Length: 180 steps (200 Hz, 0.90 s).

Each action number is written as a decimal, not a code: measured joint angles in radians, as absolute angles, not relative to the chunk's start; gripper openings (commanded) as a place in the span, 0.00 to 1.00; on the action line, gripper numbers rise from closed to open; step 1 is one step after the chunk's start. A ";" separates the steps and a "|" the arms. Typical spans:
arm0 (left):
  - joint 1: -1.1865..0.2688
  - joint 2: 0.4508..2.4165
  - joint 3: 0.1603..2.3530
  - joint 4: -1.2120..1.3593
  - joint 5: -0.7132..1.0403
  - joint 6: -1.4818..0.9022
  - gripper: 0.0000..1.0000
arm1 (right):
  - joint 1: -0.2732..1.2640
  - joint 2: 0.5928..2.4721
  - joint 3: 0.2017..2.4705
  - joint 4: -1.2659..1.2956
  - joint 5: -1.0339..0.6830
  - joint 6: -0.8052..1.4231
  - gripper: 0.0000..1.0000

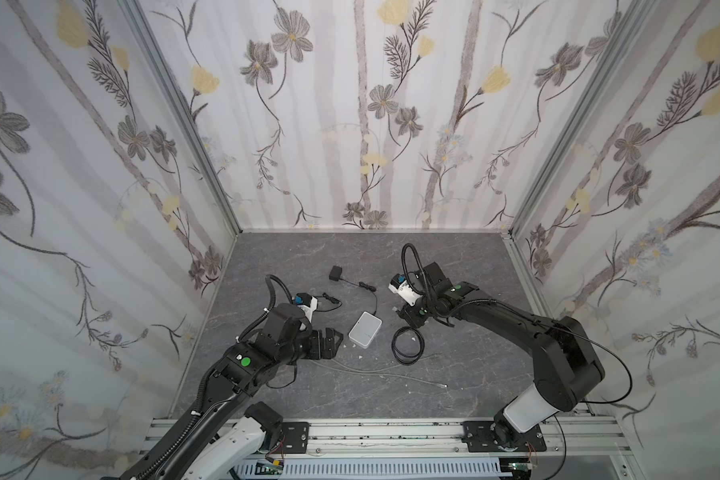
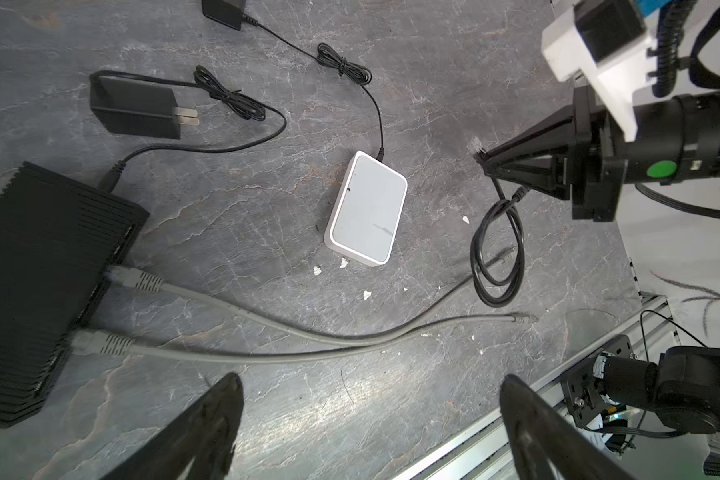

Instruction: Insert the plug into the switch port

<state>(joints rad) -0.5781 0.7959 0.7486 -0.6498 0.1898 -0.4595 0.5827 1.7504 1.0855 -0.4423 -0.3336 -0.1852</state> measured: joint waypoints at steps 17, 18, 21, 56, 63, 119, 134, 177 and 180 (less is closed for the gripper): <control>-0.578 0.860 0.734 -0.591 0.200 -0.475 0.90 | 0.582 1.730 1.076 -0.457 -0.425 -0.193 0.00; -0.578 0.866 0.733 -0.587 0.202 -0.476 0.90 | 0.583 1.729 1.076 -0.458 -0.432 -0.194 0.00; -0.578 0.876 0.733 -0.580 0.206 -0.477 0.89 | 0.583 1.728 1.074 -0.459 -0.448 -0.196 0.00; -0.578 0.992 0.722 -0.477 0.236 -0.488 0.79 | 0.595 1.712 1.043 -0.490 -0.561 -0.204 0.00; -0.578 1.009 0.718 -0.460 0.239 -0.491 0.76 | 0.595 1.712 1.037 -0.497 -0.574 -0.204 0.00; -0.578 1.163 0.710 -0.355 0.239 -0.486 0.69 | 0.606 1.804 1.051 -0.527 -0.558 -0.207 0.00; -0.578 1.201 0.711 -0.333 0.236 -0.473 0.68 | 0.609 1.829 1.053 -0.526 -0.535 -0.206 0.00; -0.556 1.305 0.719 -0.271 0.213 -0.444 0.65 | 0.617 1.866 1.045 -0.494 -0.436 -0.180 0.00; -0.553 1.316 0.721 -0.268 0.213 -0.443 0.65 | 0.618 1.866 1.044 -0.489 -0.431 -0.177 0.00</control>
<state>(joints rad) -0.5526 1.3159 0.7208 -0.2680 0.2134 -0.4435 0.6182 1.8664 1.0435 -0.4889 -0.4313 -0.1772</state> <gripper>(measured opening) 0.658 0.084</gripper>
